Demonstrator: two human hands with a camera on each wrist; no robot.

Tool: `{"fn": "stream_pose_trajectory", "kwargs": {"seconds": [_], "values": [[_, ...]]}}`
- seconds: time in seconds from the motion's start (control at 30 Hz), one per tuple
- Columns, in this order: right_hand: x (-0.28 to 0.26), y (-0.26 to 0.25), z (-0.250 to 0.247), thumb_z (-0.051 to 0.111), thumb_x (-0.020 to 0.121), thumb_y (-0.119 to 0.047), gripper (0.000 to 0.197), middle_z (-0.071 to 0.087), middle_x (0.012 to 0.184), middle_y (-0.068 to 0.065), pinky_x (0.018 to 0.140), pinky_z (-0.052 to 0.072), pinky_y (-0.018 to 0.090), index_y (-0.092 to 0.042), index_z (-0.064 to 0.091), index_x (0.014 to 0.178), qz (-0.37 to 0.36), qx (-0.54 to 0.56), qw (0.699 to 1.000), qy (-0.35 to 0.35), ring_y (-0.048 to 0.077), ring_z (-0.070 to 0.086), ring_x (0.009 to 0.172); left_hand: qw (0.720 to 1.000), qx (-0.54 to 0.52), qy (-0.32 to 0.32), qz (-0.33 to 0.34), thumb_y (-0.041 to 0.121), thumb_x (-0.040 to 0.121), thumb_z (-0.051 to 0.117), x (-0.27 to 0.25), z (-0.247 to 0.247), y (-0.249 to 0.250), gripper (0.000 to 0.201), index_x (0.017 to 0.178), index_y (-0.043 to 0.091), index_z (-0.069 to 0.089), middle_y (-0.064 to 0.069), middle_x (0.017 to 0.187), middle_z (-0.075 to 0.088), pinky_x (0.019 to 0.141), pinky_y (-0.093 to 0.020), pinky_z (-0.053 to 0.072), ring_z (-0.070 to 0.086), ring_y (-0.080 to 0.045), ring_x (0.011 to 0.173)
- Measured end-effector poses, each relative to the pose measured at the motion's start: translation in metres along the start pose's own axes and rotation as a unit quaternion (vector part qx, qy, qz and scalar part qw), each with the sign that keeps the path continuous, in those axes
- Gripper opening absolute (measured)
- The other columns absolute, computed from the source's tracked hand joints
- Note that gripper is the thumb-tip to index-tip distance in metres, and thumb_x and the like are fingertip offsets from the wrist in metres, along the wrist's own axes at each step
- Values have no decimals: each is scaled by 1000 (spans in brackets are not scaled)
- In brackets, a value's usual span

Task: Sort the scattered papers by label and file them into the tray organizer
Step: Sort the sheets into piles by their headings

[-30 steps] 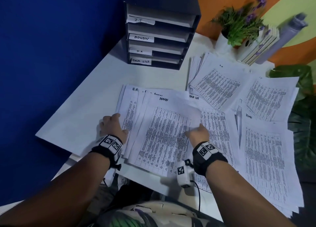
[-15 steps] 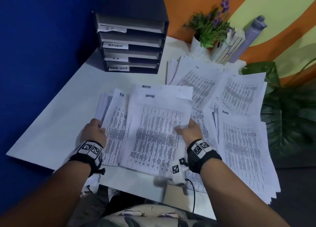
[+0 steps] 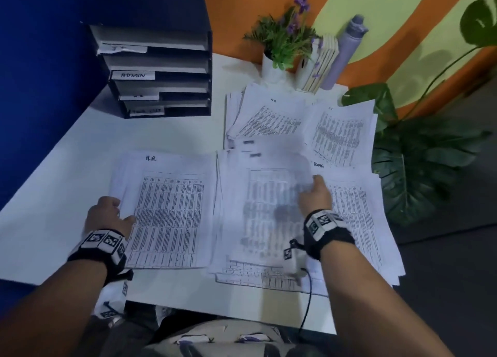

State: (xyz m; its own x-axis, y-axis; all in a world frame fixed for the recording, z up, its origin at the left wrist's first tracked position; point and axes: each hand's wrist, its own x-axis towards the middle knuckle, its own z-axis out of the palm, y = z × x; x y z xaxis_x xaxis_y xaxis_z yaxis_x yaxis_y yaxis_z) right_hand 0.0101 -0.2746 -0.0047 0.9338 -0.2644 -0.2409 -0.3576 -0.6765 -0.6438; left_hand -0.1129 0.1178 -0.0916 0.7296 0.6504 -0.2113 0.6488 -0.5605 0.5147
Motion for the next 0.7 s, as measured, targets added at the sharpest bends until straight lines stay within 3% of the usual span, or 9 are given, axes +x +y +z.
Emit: {"fn": "stream_pose_trajectory", "kwargs": {"seconds": [0.17,0.33,0.43,0.5,0.53,0.57,0.63,0.67,0.7], "values": [[32,44,-69,49,91,-8,3,54,86,14,67,39,31,-8,48,93,49,-115,989,77,32,54,80,1000,17,-4,-2,5,74,78,-1,3,3,50,118,0,54,-28,112,60,87,-47,48,60,-44,99],[51,82,-100,51,90,-10,24,60,111,26,73,43,37,-3,51,113,112,-150,976,107,41,59,101,999,32,-12,-8,1,81,69,-6,4,12,45,123,3,52,-29,114,55,87,-48,45,56,-45,102],[48,82,-98,60,82,-8,51,47,130,22,92,45,52,-8,40,129,112,-168,968,151,42,49,118,999,28,-31,16,-3,81,63,-9,2,19,43,124,5,57,-26,121,54,88,-44,46,56,-42,104],[44,72,-89,68,78,-12,74,34,142,18,101,37,56,-15,30,141,88,-217,961,149,40,37,128,998,24,-55,23,-3,81,60,-10,2,21,46,126,8,60,-20,133,50,98,-41,43,53,-37,115],[44,64,-80,68,78,-12,76,32,143,17,101,37,55,-18,30,143,64,-232,961,137,38,35,129,998,19,-55,26,-2,82,59,-12,2,21,45,126,9,61,-17,136,49,102,-40,41,51,-35,119],[43,55,-70,65,80,-11,69,35,141,16,99,39,52,-19,36,141,27,-233,965,118,37,37,127,998,9,-44,36,0,84,58,-14,2,21,41,124,9,63,-15,135,51,104,-40,41,52,-34,120],[39,33,-44,52,85,-11,36,47,123,15,90,44,43,-20,58,120,-73,-179,979,63,32,48,113,998,-28,-7,61,0,87,55,-18,3,20,31,115,7,68,-16,128,57,100,-40,44,56,-35,113],[35,21,-29,48,88,-12,28,51,116,14,88,45,39,-21,63,110,-114,-146,983,20,29,52,108,996,-49,10,69,-2,88,55,-20,2,19,29,110,7,70,-15,123,60,98,-40,45,59,-35,109],[27,9,-14,48,92,-12,27,53,118,11,92,45,37,-19,65,111,-137,-118,983,-27,27,54,108,995,-63,23,73,-4,87,54,-23,1,19,28,106,8,71,-14,119,61,96,-39,46,60,-34,106]]}}
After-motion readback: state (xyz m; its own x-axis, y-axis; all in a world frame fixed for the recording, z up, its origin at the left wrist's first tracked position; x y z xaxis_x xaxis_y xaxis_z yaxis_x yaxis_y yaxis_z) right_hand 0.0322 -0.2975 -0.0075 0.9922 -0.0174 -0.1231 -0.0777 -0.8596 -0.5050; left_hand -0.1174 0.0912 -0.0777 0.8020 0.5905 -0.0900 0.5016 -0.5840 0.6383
